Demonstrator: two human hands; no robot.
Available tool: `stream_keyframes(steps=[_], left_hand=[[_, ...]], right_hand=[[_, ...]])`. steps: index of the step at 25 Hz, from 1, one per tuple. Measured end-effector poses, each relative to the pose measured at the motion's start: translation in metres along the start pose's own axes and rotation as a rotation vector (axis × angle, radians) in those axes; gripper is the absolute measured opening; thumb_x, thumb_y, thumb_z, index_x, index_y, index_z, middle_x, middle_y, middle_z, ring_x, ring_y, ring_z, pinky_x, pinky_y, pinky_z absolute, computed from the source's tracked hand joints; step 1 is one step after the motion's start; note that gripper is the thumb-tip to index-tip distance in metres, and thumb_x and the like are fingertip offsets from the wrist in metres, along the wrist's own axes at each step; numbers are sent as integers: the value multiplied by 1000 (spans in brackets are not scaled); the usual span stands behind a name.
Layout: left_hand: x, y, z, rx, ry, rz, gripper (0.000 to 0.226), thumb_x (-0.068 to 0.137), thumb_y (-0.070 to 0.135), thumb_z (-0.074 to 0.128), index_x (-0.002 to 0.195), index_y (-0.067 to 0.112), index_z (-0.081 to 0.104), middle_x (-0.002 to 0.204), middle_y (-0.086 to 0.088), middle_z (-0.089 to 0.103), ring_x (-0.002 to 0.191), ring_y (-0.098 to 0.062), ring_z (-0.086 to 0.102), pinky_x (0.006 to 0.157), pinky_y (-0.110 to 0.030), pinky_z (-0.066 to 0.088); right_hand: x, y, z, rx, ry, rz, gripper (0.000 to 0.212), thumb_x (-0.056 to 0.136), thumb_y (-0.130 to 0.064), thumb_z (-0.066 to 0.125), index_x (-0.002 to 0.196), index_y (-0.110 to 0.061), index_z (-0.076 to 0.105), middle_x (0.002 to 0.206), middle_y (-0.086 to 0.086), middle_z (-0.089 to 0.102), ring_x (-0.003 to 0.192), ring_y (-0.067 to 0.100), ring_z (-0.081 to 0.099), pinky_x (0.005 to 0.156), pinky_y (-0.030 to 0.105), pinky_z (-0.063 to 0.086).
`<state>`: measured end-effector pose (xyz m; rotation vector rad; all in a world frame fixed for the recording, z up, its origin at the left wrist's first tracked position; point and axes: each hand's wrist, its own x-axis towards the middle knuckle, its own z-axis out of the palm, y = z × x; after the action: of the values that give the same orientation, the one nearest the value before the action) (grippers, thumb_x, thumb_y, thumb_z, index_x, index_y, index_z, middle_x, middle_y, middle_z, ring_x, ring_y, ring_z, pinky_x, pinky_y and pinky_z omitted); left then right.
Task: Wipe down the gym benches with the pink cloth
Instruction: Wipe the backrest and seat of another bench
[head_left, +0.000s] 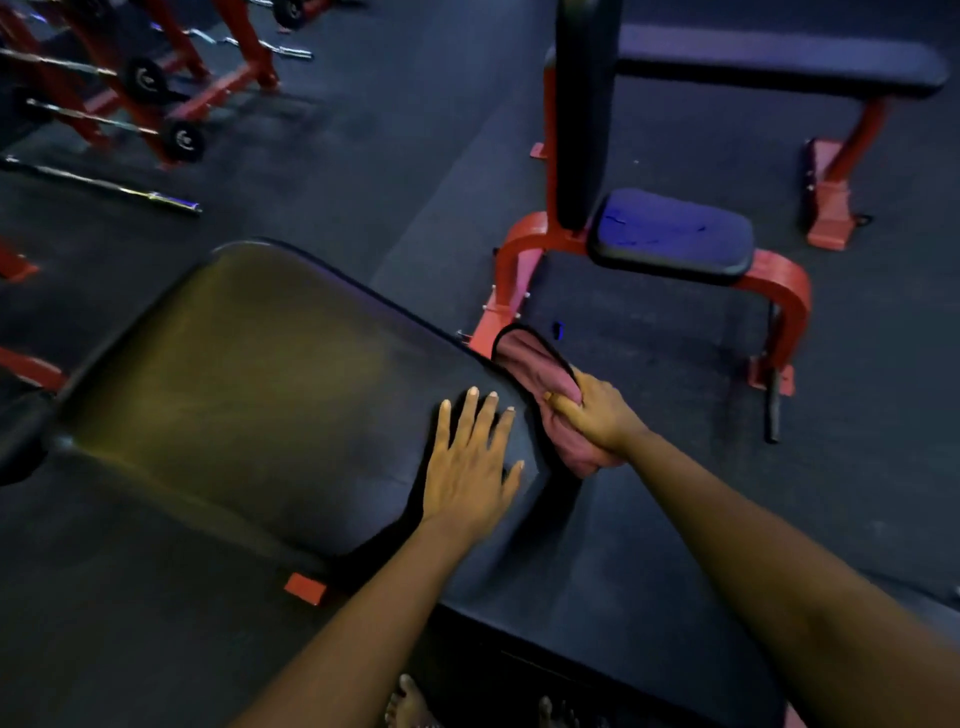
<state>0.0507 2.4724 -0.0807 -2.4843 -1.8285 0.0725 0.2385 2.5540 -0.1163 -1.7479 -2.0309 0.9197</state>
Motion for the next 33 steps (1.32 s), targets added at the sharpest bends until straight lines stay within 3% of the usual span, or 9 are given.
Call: stream_keyframes(steps=[4, 9, 12, 17, 21, 24, 26, 30, 33], left_hand=[[10, 55, 23, 59, -78, 160, 60, 80, 49, 37, 126, 16, 58, 132, -7, 57, 127, -27, 48, 112, -52, 24], [6, 104, 49, 75, -197, 265, 65, 85, 51, 31, 137, 15, 45, 145, -9, 42, 137, -28, 34, 116, -52, 7], [1, 108, 60, 89, -194, 263, 68, 85, 50, 23, 139, 13, 43, 147, -13, 38, 138, -30, 32, 112, -49, 12], [3, 111, 62, 79, -191, 264, 67, 85, 50, 27, 137, 12, 45, 145, -15, 41, 137, -32, 35, 109, -51, 19], [2, 111, 63, 71, -198, 274, 67, 86, 49, 27, 140, 11, 40, 147, -16, 37, 138, -33, 31, 109, -51, 18], [3, 114, 58, 42, -172, 255, 67, 83, 49, 32, 136, 12, 45, 145, -15, 41, 136, -33, 35, 110, -52, 17], [9, 131, 54, -9, -160, 237, 66, 81, 47, 41, 137, 13, 44, 145, -13, 41, 138, -33, 32, 115, -53, 12], [27, 195, 73, -31, -310, 501, 67, 95, 42, 36, 149, 14, 8, 158, -8, 3, 146, -26, -6, 113, -46, -14], [37, 224, 95, 23, -329, 647, 66, 97, 41, 33, 149, 13, 3, 158, -11, 0, 145, -26, -9, 108, -44, -21]], right_hand=[[-32, 58, -1, 23, -3, 130, 63, 87, -44, 46, 143, -17, 33, 133, 18, 51, 118, 37, 51, 95, 39, 39], [-62, 101, -1, 45, -35, 178, 69, 88, -45, 47, 147, -19, 23, 139, 15, 44, 122, 34, 48, 99, 39, 39], [-77, 130, -7, 39, -71, 238, 73, 85, -49, 44, 148, -20, 21, 139, 14, 42, 122, 34, 47, 101, 39, 39], [-87, 172, -23, 11, -133, 355, 60, 92, -34, 52, 146, -23, 27, 140, 16, 44, 126, 34, 45, 104, 37, 35], [-54, 142, -18, 10, -149, 295, 64, 82, -68, 43, 140, -44, 29, 144, 5, 40, 131, 30, 39, 108, 49, 31], [-61, 137, -3, -63, -63, 374, 67, 85, -69, 36, 143, -36, 29, 147, 5, 37, 132, 30, 38, 105, 49, 30], [-69, 155, -3, -28, -5, 436, 66, 89, -63, 37, 144, -28, 31, 147, 6, 39, 132, 29, 40, 105, 44, 32], [-89, 194, 0, 22, 76, 478, 58, 90, -55, 46, 139, -25, 43, 141, 6, 48, 126, 29, 46, 101, 39, 36], [-108, 228, 2, 53, 150, 543, 56, 89, -51, 51, 136, -21, 47, 139, 7, 50, 124, 30, 48, 99, 39, 38]])
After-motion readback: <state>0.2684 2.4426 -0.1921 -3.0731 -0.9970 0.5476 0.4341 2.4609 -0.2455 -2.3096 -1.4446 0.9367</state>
